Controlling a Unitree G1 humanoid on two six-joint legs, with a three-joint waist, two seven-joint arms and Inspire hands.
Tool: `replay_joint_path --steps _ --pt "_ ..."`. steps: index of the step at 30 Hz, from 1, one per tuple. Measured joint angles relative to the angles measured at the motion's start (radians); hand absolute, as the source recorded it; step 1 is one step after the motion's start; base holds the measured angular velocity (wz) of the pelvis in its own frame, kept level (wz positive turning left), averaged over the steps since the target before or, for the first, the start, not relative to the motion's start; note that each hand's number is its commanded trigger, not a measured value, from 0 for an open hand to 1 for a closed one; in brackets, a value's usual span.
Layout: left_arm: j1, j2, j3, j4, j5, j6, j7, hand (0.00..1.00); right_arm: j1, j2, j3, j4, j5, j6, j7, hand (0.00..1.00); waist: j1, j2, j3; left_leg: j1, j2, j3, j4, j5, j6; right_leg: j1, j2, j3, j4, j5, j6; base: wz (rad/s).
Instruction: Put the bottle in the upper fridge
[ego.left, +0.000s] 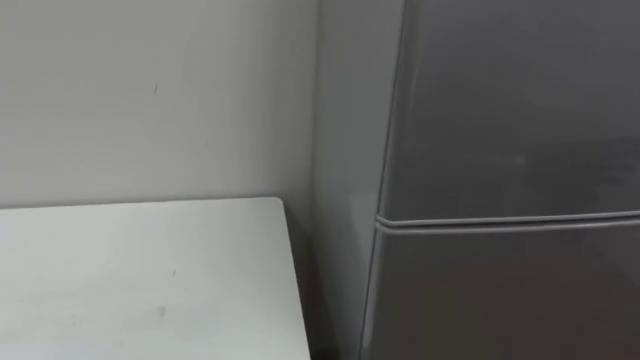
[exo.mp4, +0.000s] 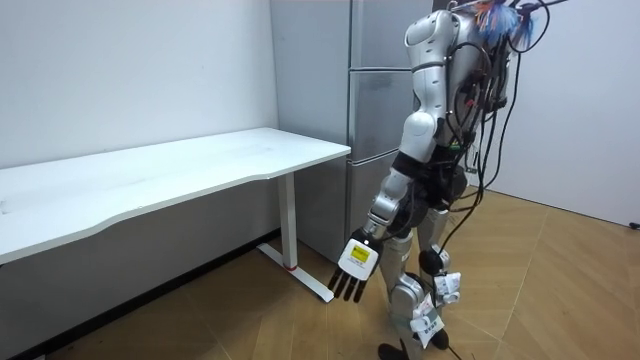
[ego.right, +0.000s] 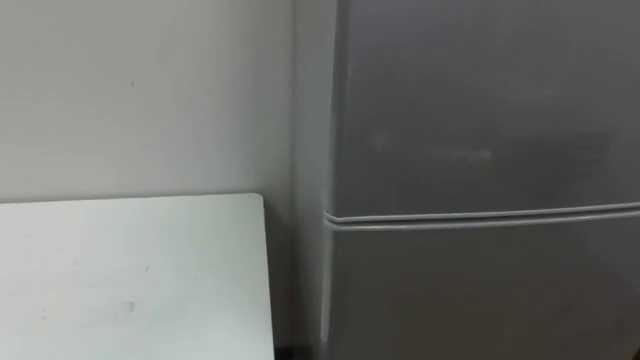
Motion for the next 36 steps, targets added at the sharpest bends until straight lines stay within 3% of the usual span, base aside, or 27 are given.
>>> replay_joint_path --steps 9,13,17,20,28,36 --pt "-0.001 -0.004 -0.003 0.001 -0.004 0.0 -0.001 0.0 0.058 0.058 0.003 0.145 0.118 -0.001 -0.051 0.0 -0.001 0.003 -0.0022 -0.006 0.001 0.011 0.004 -0.004 -0.001 -0.014 -0.004 0.015 -0.003 -0.001 -0.001 -0.04" --pt "0.015 -0.006 -0.002 -0.001 -0.008 0.002 -0.001 0.0 0.113 0.112 0.003 0.262 0.169 0.0 -0.051 0.0 -0.002 0.009 -0.0081 -0.001 0.001 0.014 0.003 -0.003 -0.001 -0.012 -0.004 0.014 -0.002 -0.003 -0.001 -0.01" --pt "0.013 -0.009 -0.004 -0.002 -0.023 -0.001 0.002 0.0 0.131 0.168 0.015 0.383 0.176 0.001 -0.039 0.0 -0.007 0.016 -0.0074 0.0 0.0 0.019 -0.001 -0.003 -0.001 -0.009 -0.004 0.02 0.001 -0.006 0.0 -0.03" --pt "0.013 -0.016 -0.004 -0.006 -0.039 -0.008 0.019 0.0 0.143 0.173 0.042 0.453 0.174 -0.005 -0.038 0.0 -0.01 0.023 -0.0026 0.005 -0.001 0.018 -0.002 -0.003 -0.001 -0.001 0.001 0.023 0.0 -0.006 0.001 0.02" --pt "0.023 -0.04 -0.004 0.009 -0.046 -0.015 0.028 0.0 0.163 0.225 0.114 0.729 0.164 -0.012 0.004 0.0 0.002 0.023 -0.0017 0.021 -0.001 0.017 -0.009 -0.006 -0.004 0.002 -0.004 0.029 0.002 -0.022 0.0 0.0" --pt "0.013 -0.041 -0.007 0.026 -0.06 -0.028 0.015 0.0 0.18 0.224 0.201 0.829 0.069 -0.015 0.062 0.0 0.006 0.032 -0.0013 0.021 -0.001 0.017 -0.01 -0.007 -0.005 0.0 0.0 0.023 0.001 -0.024 -0.001 0.0"
